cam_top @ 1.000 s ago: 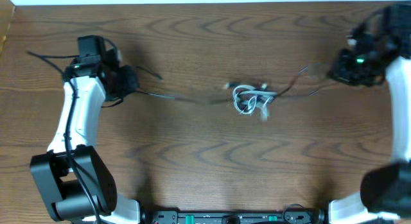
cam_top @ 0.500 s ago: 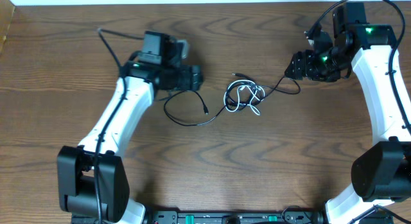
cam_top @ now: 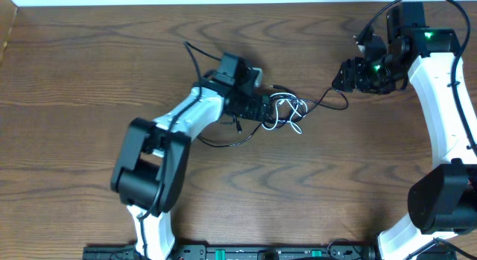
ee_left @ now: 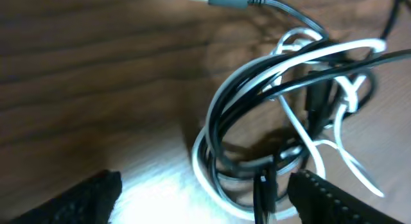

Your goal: Untangle cables

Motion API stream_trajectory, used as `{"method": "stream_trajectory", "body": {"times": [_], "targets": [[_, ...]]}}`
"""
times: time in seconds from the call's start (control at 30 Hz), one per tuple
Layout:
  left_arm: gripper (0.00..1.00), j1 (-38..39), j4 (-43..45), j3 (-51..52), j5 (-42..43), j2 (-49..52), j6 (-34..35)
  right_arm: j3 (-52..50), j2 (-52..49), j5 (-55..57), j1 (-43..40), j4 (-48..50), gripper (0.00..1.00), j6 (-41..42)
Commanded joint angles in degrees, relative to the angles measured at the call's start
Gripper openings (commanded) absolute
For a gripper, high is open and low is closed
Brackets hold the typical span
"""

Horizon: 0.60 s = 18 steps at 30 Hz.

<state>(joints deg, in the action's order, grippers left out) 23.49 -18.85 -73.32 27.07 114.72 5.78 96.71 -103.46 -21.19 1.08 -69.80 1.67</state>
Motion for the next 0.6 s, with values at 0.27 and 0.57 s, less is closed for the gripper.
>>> {"method": "stream_trajectory", "body": {"times": [0.27, 0.57], "targets": [[0.56, 1.55, 10.19, -1.29, -3.06, 6.51, -0.63, 0.68, 0.2, -0.15, 0.52, -0.02, 0.63, -0.92], [0.07, 2.08, 10.19, -1.75, -5.66, 4.57, 2.32, 0.68, 0.17, -1.53, 1.31, 1.22, 0.56, -0.98]]}}
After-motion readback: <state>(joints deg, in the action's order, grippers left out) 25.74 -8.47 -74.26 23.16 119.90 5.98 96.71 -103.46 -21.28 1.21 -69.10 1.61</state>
